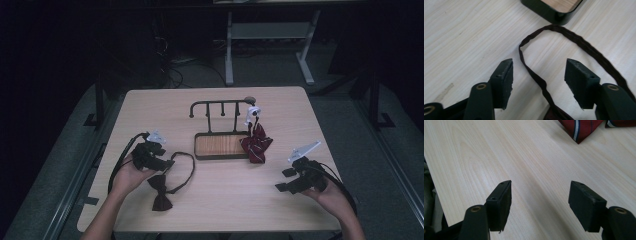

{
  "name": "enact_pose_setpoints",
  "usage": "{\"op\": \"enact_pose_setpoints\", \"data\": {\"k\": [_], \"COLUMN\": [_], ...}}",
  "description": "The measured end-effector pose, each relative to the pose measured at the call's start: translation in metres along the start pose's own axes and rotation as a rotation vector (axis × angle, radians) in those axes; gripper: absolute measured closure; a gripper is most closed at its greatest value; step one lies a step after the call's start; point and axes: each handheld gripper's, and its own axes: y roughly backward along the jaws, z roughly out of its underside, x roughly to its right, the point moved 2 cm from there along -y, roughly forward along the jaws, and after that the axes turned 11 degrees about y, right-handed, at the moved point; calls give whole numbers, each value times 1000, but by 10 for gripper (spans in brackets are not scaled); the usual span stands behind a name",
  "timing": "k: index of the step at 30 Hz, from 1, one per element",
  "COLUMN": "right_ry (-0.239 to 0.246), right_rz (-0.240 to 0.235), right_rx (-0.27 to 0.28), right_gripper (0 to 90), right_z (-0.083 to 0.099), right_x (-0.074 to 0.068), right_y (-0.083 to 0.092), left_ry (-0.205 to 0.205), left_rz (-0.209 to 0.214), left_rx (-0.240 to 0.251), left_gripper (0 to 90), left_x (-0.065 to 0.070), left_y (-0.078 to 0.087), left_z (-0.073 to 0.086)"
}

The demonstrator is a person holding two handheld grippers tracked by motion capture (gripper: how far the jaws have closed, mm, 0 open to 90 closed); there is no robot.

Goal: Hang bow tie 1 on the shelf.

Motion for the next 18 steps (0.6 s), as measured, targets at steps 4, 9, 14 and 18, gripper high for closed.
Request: {"op": "enact_pose_setpoints", "data": {"k": [4, 9, 14, 18], "right_ry": [-12, -7, -6, -2], "right_rz": [3, 11, 18, 19], "right_rx": [8, 9, 6, 8], "right_gripper": [344, 344, 344, 344], "right_z": [1, 1, 1, 0], "right_x": [-1, -1, -1, -1], "right_y": [2, 3, 3, 5], "left_ry": [3, 22, 23, 15], "left_rz": [38, 51, 37, 20], "left_rx": [-23, -56, -96, -99], "left_gripper": [538, 595, 608, 610], "left_x": [-3, -10, -15, -15], "left_y": [-4, -13, -19, -19], "left_z": [-4, -5, -8, -16]}}
